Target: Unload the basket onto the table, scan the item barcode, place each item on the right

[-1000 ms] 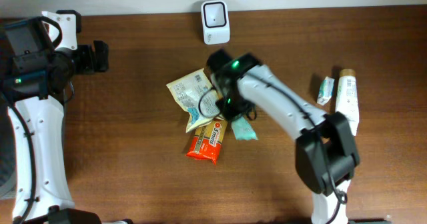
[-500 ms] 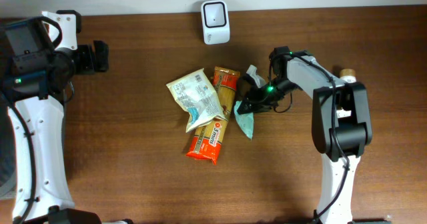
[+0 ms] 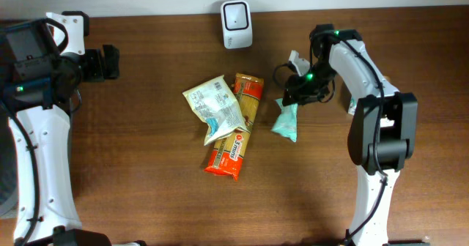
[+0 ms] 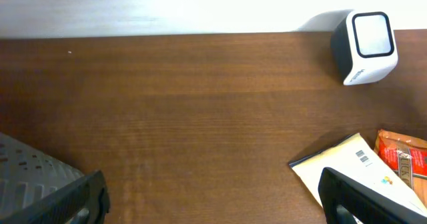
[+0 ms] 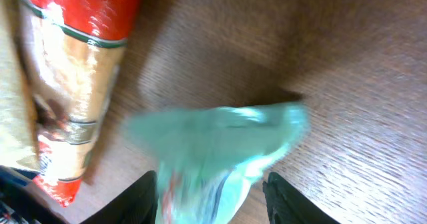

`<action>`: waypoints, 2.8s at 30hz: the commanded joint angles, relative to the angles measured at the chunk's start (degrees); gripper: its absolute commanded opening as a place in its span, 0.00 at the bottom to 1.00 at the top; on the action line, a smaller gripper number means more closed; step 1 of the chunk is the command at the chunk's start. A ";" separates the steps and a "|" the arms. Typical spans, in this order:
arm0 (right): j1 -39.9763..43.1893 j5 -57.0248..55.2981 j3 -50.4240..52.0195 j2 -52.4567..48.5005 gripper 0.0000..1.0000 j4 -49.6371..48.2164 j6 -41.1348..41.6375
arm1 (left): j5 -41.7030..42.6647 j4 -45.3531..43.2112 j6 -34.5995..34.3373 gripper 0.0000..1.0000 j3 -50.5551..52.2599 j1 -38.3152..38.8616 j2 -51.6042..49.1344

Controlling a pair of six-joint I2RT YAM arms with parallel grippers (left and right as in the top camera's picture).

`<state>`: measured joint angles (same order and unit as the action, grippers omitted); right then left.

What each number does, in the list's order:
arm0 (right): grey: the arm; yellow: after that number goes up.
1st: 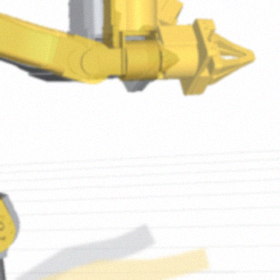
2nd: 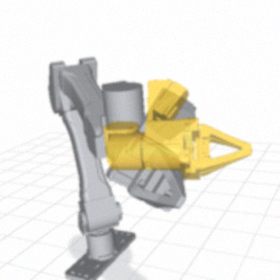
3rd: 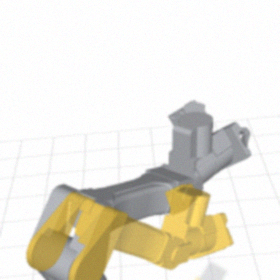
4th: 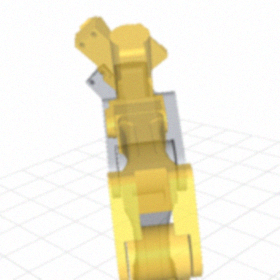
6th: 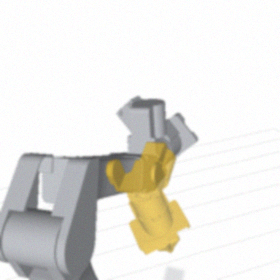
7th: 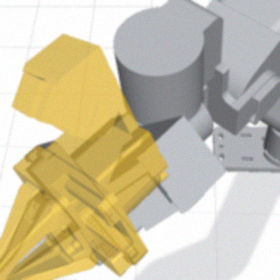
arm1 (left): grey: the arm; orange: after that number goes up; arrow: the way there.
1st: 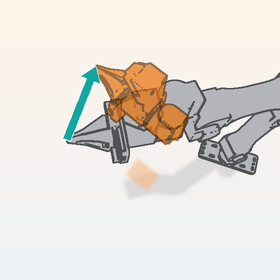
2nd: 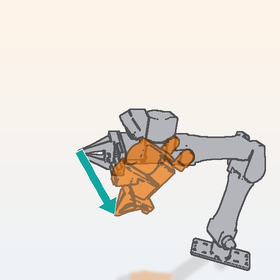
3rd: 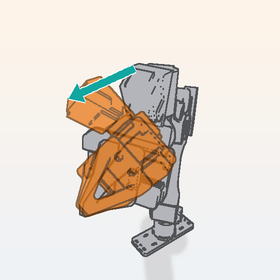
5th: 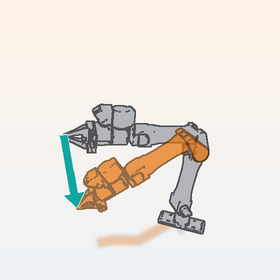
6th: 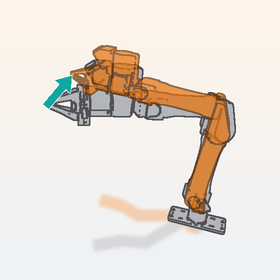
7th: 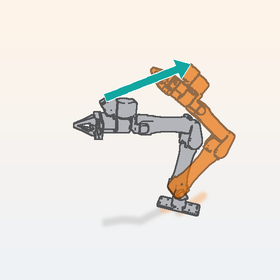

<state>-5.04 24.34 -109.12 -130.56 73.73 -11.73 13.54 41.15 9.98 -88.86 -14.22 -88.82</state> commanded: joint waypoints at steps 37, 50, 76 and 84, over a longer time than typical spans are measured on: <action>9.57 12.74 -17.31 -7.78 0.59 13.40 -5.86 | 0.66 0.07 -0.52 0.99 -0.20 -0.20 0.72; 8.74 15.37 -0.28 -6.69 0.69 9.90 -2.38 | 0.63 0.07 -0.52 0.99 -0.22 -0.20 0.72; -6.40 -48.43 -1.27 6.80 0.04 6.01 26.18 | 0.66 0.07 -0.52 0.99 -0.22 -0.20 0.72; -13.81 -55.89 -0.39 -3.93 0.11 3.39 29.18 | 0.66 0.07 -0.52 0.99 -0.22 -0.20 0.72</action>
<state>-17.58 -28.29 -110.13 -133.29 77.34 15.51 13.54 41.15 9.98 -88.86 -14.22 -88.82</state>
